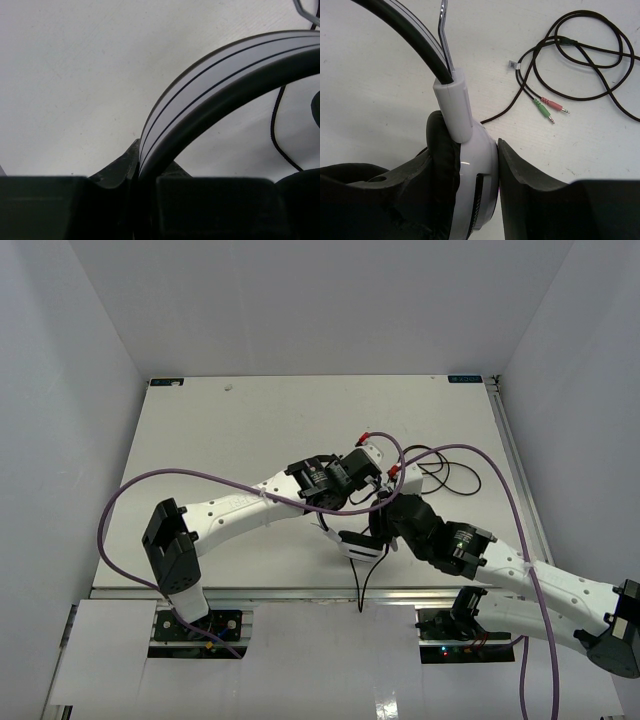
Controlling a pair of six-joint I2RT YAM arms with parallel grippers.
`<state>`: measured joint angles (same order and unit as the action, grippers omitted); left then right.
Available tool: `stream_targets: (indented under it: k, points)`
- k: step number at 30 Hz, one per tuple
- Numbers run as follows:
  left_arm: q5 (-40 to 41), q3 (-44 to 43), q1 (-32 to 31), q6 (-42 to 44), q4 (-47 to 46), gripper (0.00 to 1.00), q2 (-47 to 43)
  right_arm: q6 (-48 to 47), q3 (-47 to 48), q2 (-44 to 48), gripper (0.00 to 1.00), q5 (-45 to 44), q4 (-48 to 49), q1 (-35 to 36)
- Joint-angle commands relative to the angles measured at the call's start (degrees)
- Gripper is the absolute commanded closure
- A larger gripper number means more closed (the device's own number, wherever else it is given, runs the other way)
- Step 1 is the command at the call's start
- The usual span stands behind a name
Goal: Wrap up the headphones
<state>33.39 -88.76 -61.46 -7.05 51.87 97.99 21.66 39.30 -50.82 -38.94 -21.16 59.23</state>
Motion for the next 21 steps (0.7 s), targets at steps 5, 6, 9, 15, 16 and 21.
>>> stream_targets:
  k: [5,6,9,15,16,21]
  points:
    - [1.4,-0.4,-0.7,-5.5,-3.9,0.44,-3.7,1.0,4.1,-1.6,0.92,2.0,5.3,0.3]
    - [1.2,-0.2,-0.7,-5.7,-4.5,0.44,-4.1,1.2,4.1,-1.5,0.92,2.0,5.4,0.3]
    - [0.4,0.5,-0.7,-5.9,-6.0,0.43,-5.8,1.3,4.0,-1.0,0.92,1.9,5.5,0.3]
    - [0.0,2.5,-0.7,-5.8,-6.5,0.49,-7.6,1.3,3.3,0.5,0.92,1.4,5.5,0.3]
    - [0.3,2.7,-0.7,-5.8,-6.5,0.50,-7.7,1.3,3.3,0.5,0.92,1.3,5.5,0.3]
    - [1.4,2.8,-0.7,-5.8,-6.3,0.60,-7.5,1.2,3.4,0.4,0.92,1.4,5.5,0.4]
